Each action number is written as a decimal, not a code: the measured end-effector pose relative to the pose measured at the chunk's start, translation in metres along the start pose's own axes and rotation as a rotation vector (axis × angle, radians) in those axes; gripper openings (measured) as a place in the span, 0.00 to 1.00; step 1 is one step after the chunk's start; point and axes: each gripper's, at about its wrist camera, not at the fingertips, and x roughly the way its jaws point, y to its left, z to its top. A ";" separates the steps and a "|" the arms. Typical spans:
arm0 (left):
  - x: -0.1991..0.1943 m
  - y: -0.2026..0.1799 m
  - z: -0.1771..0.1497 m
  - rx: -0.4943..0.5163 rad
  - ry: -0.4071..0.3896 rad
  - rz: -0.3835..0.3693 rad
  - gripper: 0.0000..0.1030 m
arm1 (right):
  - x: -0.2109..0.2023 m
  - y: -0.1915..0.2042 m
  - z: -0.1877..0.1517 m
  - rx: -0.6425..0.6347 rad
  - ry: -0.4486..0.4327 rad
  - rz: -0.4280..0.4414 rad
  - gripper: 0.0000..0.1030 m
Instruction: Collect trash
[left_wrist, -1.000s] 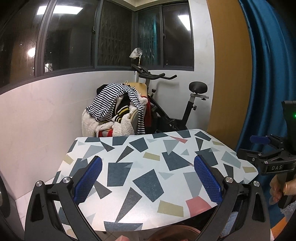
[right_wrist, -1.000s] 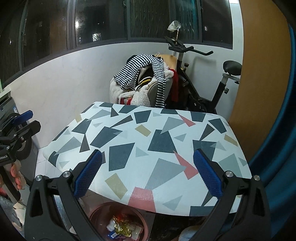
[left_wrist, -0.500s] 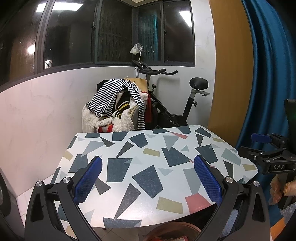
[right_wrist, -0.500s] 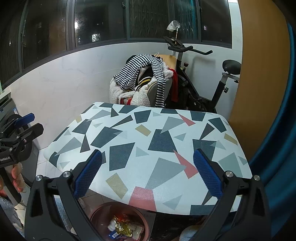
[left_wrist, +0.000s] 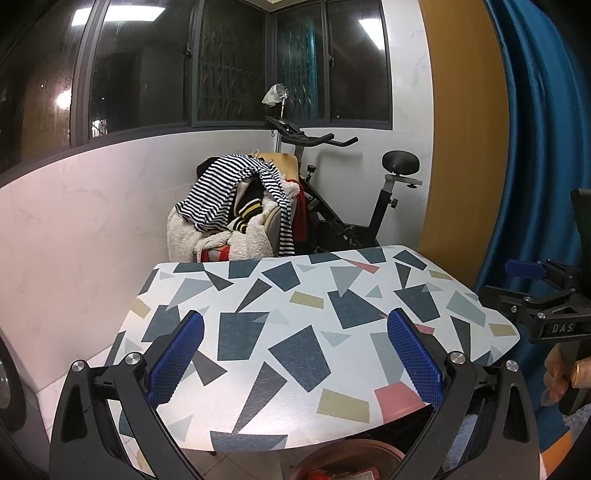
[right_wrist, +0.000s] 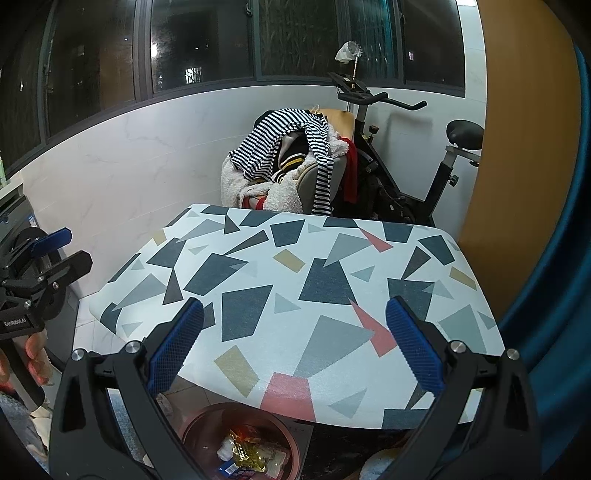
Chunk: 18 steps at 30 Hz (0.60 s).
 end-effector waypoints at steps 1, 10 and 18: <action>0.000 0.000 -0.001 0.002 0.000 0.004 0.94 | 0.000 0.001 0.000 -0.001 0.000 0.000 0.94; 0.000 -0.001 -0.001 0.010 -0.007 0.011 0.94 | -0.001 0.005 0.000 -0.001 0.001 0.001 0.94; 0.002 0.000 -0.001 0.010 0.006 0.032 0.94 | 0.000 0.005 0.000 -0.002 0.001 -0.002 0.94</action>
